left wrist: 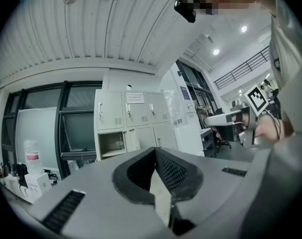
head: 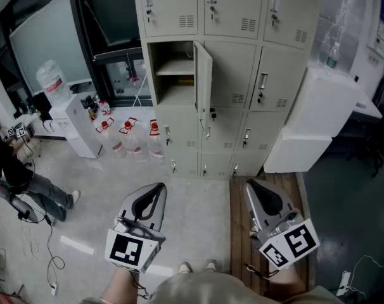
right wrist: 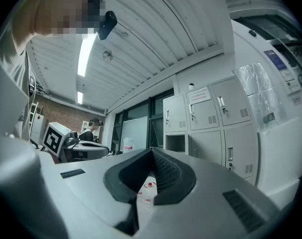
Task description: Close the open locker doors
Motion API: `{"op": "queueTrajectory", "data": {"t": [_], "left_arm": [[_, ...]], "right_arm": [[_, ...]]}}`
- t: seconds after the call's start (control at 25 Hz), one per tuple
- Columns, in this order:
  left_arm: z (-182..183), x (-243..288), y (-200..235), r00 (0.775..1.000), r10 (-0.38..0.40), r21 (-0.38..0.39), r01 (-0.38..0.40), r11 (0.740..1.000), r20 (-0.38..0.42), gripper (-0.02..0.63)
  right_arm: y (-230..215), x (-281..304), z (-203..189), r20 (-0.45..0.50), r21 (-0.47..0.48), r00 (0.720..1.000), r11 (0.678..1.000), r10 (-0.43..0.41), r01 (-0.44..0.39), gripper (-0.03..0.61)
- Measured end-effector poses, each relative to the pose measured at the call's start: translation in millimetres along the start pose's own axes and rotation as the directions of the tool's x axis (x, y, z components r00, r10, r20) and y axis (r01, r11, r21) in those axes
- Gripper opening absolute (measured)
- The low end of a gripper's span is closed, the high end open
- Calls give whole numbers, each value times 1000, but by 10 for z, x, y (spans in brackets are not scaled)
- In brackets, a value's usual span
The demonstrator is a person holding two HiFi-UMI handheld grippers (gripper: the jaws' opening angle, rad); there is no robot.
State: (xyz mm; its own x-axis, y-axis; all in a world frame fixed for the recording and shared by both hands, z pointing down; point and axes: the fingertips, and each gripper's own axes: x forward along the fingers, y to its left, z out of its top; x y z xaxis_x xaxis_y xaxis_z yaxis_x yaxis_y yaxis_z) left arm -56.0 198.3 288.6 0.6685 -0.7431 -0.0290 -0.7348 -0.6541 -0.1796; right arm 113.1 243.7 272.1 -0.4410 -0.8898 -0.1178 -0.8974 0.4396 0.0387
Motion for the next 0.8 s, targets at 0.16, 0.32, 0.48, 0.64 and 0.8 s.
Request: {"op": "queueTrajectory", "data": {"t": [0.16,0.32,0.48,0.64,0.8], "left_arm": [[12,23,-30,1000,9,6,-9,1000,-4,8],[24,53,-82,1000,14,5,-14,1000,-6,8],[8,87,-141,1000,14,7,-14,1000,-16,8],[-8,123,-198,1000,14,11,-14,1000,-24,8],[-10,171,-250,1000,17,15,-17,1000,-26,6]], "right_arm": [[-58,-43,-4,5,15,1000,1000,3,-3,6],[-102,-69,-23,-3,12,1000,1000,9,-9,6],[-173,-89,-22,10,23,1000,1000,-3,3,6],[-298,-129,-1,32,42,998,998,-49,47,242],[-428,-191,9,45,48,996,996,-82,80,285]]}}
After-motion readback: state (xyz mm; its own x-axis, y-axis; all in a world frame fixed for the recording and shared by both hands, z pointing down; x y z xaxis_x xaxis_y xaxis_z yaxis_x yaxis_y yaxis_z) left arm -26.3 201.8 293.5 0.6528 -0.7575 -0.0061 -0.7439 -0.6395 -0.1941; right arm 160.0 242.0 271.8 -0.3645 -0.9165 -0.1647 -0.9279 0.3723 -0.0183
